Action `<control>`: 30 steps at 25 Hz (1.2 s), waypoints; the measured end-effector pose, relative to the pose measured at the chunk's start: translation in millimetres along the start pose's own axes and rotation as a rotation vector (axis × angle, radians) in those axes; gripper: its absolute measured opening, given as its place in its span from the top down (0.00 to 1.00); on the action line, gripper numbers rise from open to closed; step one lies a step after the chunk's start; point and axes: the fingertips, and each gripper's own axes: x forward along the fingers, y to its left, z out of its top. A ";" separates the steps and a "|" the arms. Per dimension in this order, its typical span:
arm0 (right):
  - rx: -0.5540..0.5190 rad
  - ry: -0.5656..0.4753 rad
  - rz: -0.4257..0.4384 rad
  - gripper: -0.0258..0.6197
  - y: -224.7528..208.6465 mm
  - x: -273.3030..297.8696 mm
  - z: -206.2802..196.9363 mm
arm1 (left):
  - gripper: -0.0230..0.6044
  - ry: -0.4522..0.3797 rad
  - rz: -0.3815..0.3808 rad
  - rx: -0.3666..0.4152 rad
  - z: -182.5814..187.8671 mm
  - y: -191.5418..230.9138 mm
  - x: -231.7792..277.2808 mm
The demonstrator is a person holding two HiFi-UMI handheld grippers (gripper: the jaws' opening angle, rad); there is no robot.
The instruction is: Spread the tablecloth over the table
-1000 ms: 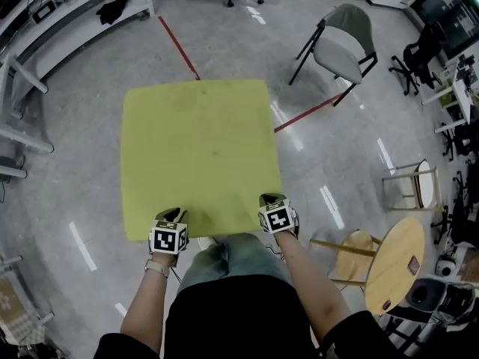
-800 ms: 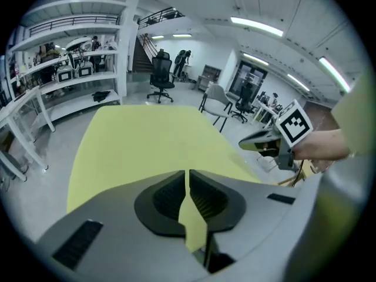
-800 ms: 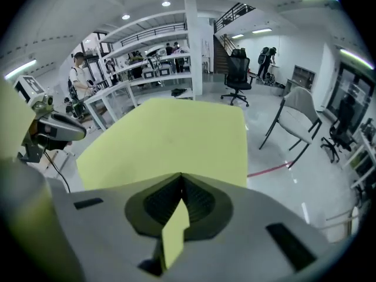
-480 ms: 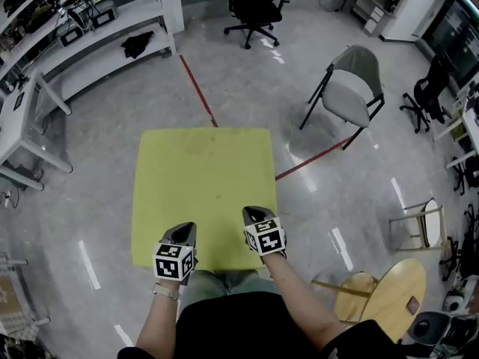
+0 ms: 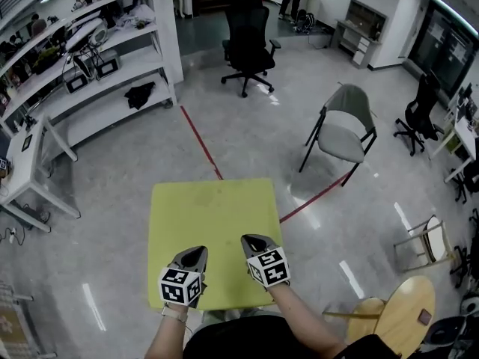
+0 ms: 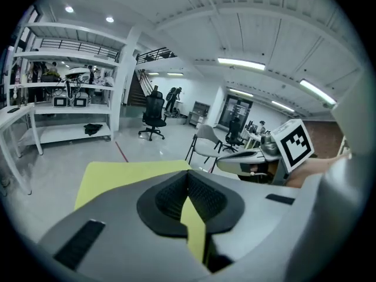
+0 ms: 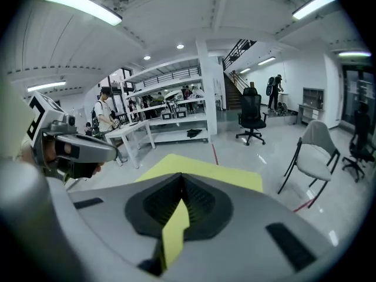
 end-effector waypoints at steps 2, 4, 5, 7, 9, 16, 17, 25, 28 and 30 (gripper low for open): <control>0.002 -0.031 0.002 0.94 4.7 -3.3 13.7 | 0.94 -0.007 -0.027 0.007 11.0 3.0 -1.8; -0.009 -0.065 0.001 0.94 6.9 -7.4 29.0 | 0.94 -0.014 -0.052 0.040 22.6 2.9 -1.8; -0.016 -0.084 -0.002 0.94 6.9 -9.4 37.8 | 0.94 -0.019 -0.062 0.062 29.6 2.8 -1.1; -0.025 -0.123 -0.005 0.94 6.9 -13.1 56.5 | 0.94 -0.037 -0.079 0.095 45.3 3.2 -0.7; -0.033 -0.160 -0.004 0.94 8.6 -18.0 75.7 | 0.94 -0.065 -0.092 0.113 62.6 3.7 -3.2; -0.085 -0.279 0.049 0.94 21.6 -42.0 136.4 | 0.94 -0.196 -0.131 0.172 126.9 0.7 -22.4; -0.090 -0.300 0.054 0.94 23.3 -47.1 144.3 | 0.94 -0.215 -0.138 0.178 135.0 -0.3 -26.8; -0.122 -0.490 0.049 0.94 27.6 -96.3 204.8 | 0.94 -0.365 -0.148 0.253 194.5 -15.5 -70.0; -0.136 -0.529 0.038 0.94 30.3 -108.6 217.5 | 0.94 -0.403 -0.144 0.280 206.8 -19.1 -84.0; -0.143 -0.548 0.034 0.94 33.2 -112.6 223.9 | 0.94 -0.428 -0.140 0.290 213.8 -19.4 -92.5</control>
